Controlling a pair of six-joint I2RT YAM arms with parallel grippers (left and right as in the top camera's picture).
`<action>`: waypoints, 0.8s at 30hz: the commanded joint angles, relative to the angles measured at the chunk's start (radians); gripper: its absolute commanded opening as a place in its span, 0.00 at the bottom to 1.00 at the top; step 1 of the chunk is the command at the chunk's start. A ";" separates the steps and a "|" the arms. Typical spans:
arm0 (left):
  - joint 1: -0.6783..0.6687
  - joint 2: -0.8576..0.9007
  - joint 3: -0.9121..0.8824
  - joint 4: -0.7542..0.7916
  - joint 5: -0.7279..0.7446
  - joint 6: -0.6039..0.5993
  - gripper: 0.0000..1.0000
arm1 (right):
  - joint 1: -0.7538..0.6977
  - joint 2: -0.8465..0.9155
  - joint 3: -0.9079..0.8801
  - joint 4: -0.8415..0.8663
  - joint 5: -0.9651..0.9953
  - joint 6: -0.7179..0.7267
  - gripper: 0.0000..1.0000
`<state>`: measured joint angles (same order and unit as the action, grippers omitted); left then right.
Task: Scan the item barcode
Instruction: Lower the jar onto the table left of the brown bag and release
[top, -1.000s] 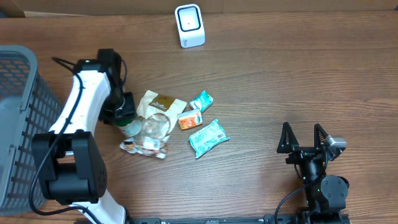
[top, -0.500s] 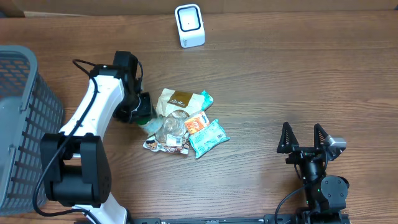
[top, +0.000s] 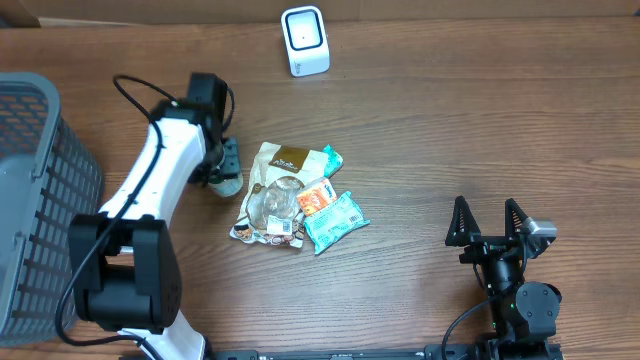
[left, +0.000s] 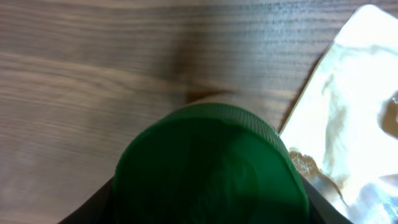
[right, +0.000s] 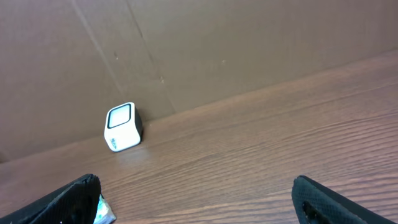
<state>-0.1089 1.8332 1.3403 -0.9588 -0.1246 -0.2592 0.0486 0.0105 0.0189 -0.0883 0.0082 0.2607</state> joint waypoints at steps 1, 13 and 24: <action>-0.008 -0.003 -0.088 0.036 -0.013 -0.034 0.12 | 0.008 -0.008 -0.010 0.006 0.013 -0.004 1.00; -0.010 -0.009 -0.040 -0.023 -0.014 -0.029 1.00 | 0.008 -0.008 -0.010 0.006 0.013 -0.004 1.00; -0.006 -0.259 0.415 -0.327 -0.015 -0.029 1.00 | 0.008 -0.008 -0.010 0.006 0.013 -0.004 1.00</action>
<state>-0.1181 1.6882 1.6375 -1.2491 -0.1322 -0.2852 0.0486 0.0101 0.0189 -0.0895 0.0082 0.2611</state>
